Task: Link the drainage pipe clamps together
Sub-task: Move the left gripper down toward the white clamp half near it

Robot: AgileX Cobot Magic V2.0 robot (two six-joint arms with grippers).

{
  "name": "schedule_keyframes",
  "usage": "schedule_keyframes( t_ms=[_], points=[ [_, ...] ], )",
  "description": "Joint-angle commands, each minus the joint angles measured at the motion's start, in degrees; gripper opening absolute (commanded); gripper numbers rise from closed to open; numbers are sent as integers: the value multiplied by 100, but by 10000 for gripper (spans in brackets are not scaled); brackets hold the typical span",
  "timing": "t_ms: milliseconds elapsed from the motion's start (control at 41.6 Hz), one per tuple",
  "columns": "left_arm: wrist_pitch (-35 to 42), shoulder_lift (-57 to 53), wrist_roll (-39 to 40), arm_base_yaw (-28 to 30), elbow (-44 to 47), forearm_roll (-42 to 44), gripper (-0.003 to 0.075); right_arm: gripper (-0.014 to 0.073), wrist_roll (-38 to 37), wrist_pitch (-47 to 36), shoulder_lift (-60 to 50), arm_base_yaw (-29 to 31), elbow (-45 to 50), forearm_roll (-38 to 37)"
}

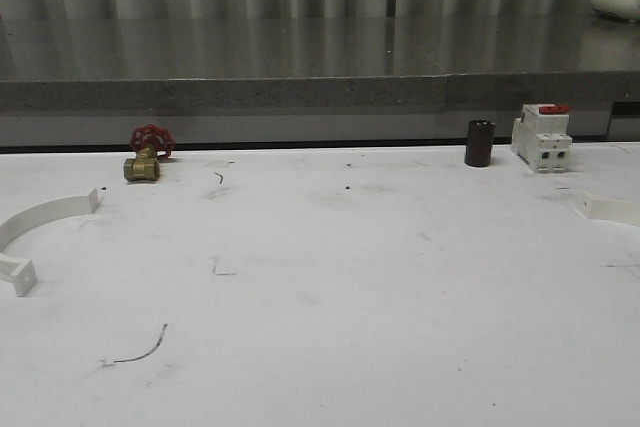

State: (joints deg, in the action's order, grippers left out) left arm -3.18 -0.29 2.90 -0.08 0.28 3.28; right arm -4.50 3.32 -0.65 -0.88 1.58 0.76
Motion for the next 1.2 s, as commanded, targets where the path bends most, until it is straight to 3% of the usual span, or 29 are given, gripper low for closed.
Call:
schedule_keyframes(
  t_ms=[0,577,769,914,1178],
  points=[
    [463,-55,36,-45,127,-20,-20,-116,25,-498,-85,31,-26,-41],
    [463,-55,36,-45,127,-20,-20,-116,25,-519,-84,31,-26,-41],
    [1006,-55,36,-45,-72,-20,-20,-116,20,-746,-84,31,-197,75],
    [982,-32,36,-45,-931,-33,-20,-116,20,-442,-70,31,-945,104],
    [-320,628,36,-45,-2968,-33,-20,-116,20,601,857,31,-2916,97]
  ],
)
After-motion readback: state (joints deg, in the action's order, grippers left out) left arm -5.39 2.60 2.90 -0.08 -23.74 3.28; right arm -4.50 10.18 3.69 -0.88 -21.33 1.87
